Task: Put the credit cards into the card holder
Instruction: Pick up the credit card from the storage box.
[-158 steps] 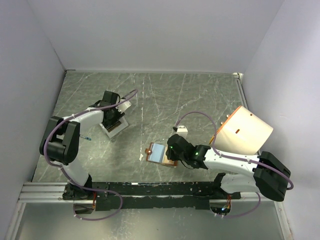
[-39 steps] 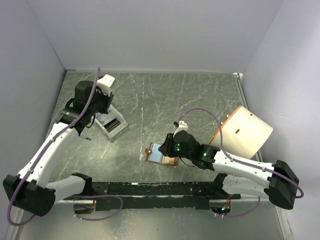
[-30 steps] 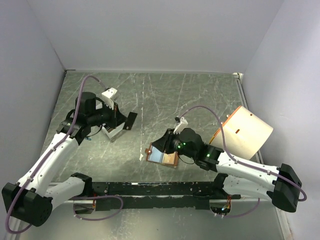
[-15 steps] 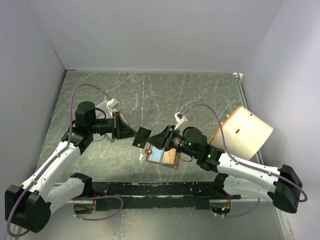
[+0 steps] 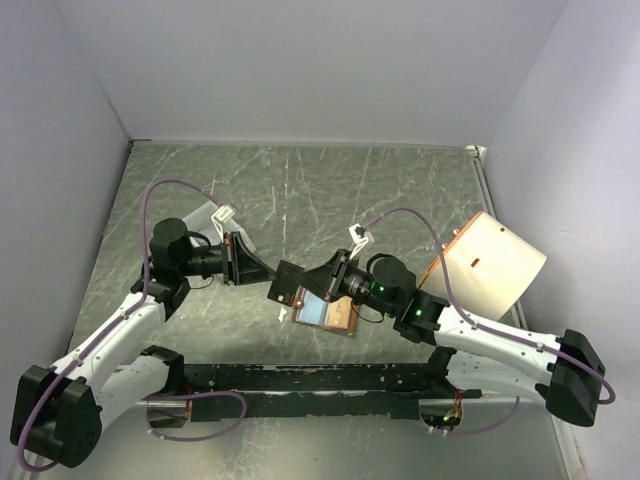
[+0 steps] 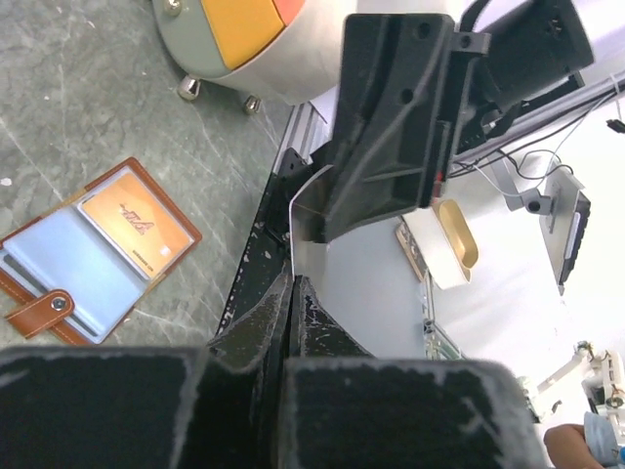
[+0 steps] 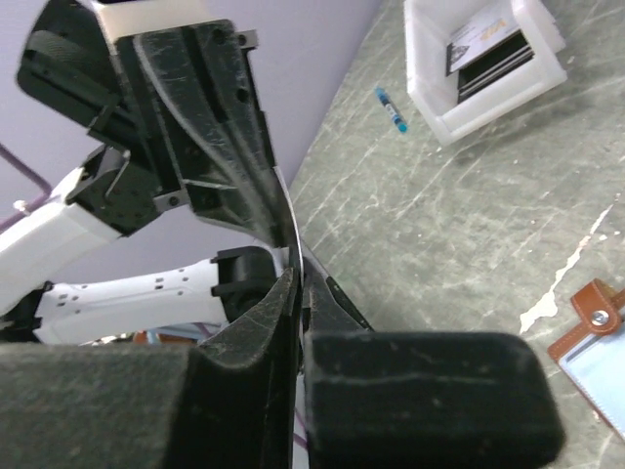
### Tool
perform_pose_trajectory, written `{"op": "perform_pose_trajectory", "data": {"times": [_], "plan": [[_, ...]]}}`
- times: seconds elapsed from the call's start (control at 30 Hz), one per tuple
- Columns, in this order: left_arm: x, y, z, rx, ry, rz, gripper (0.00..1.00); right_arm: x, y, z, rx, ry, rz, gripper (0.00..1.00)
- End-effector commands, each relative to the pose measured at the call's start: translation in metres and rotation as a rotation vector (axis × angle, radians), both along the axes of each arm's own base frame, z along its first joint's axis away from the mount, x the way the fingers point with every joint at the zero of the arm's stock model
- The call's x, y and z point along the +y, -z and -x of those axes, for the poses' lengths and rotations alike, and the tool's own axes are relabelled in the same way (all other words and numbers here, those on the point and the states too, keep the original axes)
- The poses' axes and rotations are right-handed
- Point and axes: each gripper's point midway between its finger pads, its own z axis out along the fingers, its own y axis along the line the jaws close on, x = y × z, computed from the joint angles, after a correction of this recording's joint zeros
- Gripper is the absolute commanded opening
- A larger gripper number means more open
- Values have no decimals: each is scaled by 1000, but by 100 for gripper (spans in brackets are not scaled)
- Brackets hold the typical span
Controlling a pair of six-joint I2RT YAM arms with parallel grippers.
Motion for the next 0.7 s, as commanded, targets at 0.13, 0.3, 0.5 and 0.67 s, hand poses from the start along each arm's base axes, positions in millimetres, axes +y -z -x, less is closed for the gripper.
{"op": "perform_pose_trajectory", "data": {"times": [0.13, 0.3, 0.5, 0.67], "plan": [[6, 19, -25, 5, -135, -163, 53, -13, 5, -2, 3, 53, 6, 0], [14, 29, -35, -24, -214, -237, 55, -29, 31, -8, 77, 137, 109, 0], [26, 69, -48, 41, -272, -419, 52, -47, 77, -14, 128, 203, 325, 0], [27, 89, -51, 18, -307, -500, 51, -58, 104, -18, 147, 231, 468, 0]]}}
